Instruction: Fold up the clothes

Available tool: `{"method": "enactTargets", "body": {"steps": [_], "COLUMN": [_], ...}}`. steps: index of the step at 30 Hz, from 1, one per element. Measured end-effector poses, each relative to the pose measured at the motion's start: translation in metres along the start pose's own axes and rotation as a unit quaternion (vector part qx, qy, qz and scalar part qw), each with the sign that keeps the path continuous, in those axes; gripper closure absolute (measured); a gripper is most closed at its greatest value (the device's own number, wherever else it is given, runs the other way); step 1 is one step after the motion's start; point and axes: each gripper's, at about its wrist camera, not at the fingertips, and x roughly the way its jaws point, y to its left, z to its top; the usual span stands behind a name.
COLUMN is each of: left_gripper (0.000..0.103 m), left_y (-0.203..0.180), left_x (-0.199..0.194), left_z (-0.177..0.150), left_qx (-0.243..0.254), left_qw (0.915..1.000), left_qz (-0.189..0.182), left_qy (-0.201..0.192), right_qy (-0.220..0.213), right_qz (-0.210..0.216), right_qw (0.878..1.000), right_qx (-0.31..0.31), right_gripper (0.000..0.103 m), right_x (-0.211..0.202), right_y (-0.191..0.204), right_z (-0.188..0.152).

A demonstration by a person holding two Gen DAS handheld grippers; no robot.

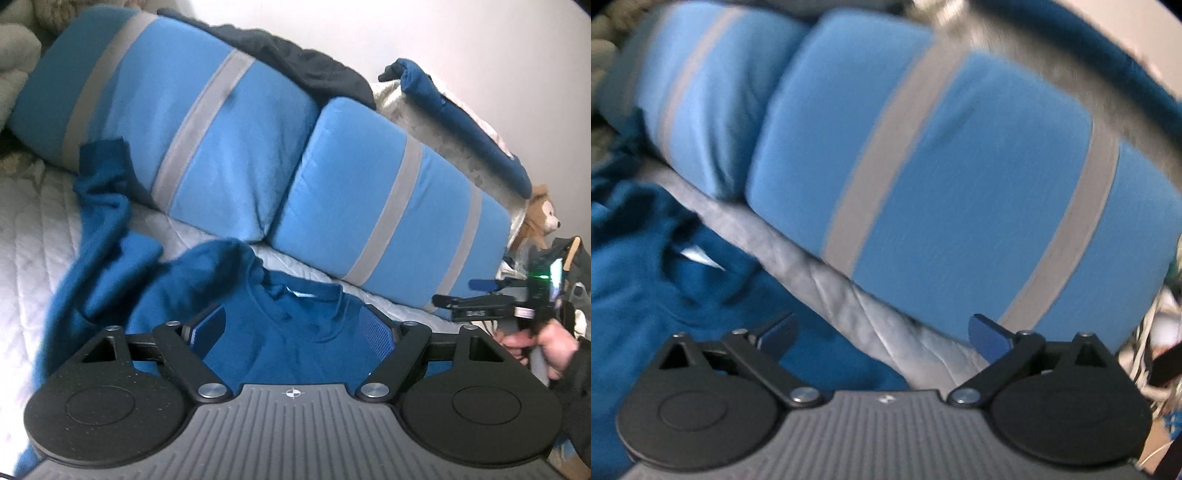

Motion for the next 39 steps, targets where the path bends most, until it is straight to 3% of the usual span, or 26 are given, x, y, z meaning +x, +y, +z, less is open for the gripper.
{"method": "enactTargets", "body": {"steps": [9,14,20,29,36,38,39], "left_gripper": [0.023,0.019,0.019,0.019,0.019,0.019,0.019], "left_y": [0.021,0.030,0.058,0.101,0.130,0.139,0.142], "left_x": [-0.081,-0.111,-0.083,-0.023,0.033,0.041,0.045], "left_z": [0.092,0.133,0.133,0.114,0.097,0.093,0.091], "left_qx": [0.047,0.081,0.088,0.082,0.069,0.063,0.062], "left_qw": [0.9950,0.9871,0.9857,0.9881,0.9868,0.9873,0.9875], "left_qz": [0.047,0.085,0.108,0.122,0.146,0.145,0.143], "left_qy": [-0.075,-0.109,-0.094,-0.047,0.004,0.018,0.021], "right_qy": [-0.112,-0.129,-0.112,-0.035,0.014,0.003,0.005], "right_qz": [0.033,0.066,0.090,0.104,0.110,0.135,0.128], "right_qw": [0.993,0.987,0.987,0.989,0.966,0.962,0.966], "right_qx": [0.032,0.068,0.066,0.098,0.233,0.239,0.223], "right_gripper": [0.000,0.000,0.000,0.000,0.000,0.000,0.000], "right_x": [-0.106,-0.133,-0.122,-0.080,-0.049,-0.041,-0.037], "right_y": [0.030,0.043,0.080,0.143,0.175,0.183,0.188], "right_z": [0.060,0.085,0.086,0.051,0.012,-0.001,-0.004]}}
